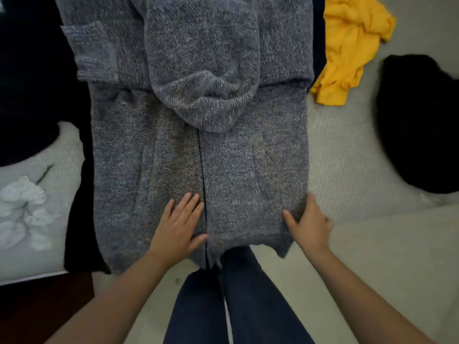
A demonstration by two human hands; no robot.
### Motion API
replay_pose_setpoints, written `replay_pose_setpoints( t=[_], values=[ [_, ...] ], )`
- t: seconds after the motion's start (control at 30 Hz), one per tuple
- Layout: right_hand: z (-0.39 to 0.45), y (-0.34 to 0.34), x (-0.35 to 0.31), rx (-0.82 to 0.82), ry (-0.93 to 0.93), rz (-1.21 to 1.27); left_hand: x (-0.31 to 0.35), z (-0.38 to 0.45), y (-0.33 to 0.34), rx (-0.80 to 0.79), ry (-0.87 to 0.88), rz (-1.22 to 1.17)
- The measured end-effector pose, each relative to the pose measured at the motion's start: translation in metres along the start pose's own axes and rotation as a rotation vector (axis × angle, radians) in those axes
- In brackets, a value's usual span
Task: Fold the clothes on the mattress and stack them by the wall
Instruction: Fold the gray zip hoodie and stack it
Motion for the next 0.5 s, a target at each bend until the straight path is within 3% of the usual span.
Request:
replay_pose_setpoints(
  t=[0.13, 0.23, 0.33, 0.4, 0.5],
  values=[
    [-0.038, 0.026, 0.014, -0.084, 0.235, 0.185, 0.016, -0.025, 0.018, 0.068, 0.102, 0.014],
    [-0.054, 0.020, 0.010, -0.095, 0.239, 0.428, 0.030, -0.045, 0.030, 0.116, 0.140, 0.043],
    [-0.057, -0.009, 0.004, -0.095, 0.292, 0.849, 0.032, -0.054, 0.061, -0.090, -0.069, 0.000],
    [-0.053, -0.038, 0.001, -0.053, 0.298, 0.982, 0.035, -0.051, 0.071, -0.075, -0.158, -0.059],
    [-0.044, -0.067, -0.006, 0.010, 0.272, 1.073, 0.039, -0.038, 0.064, 0.019, -0.156, -0.146]
  ],
)
Point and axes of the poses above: each hand's wrist, its own z-axis towards the middle knuckle, its own y-axis out of the palm, x = y × z, the point moved 7 cm from there along z, towards the middle knuckle, and after that the axes turned 4 degrees about -y, right-handed, at the moved point
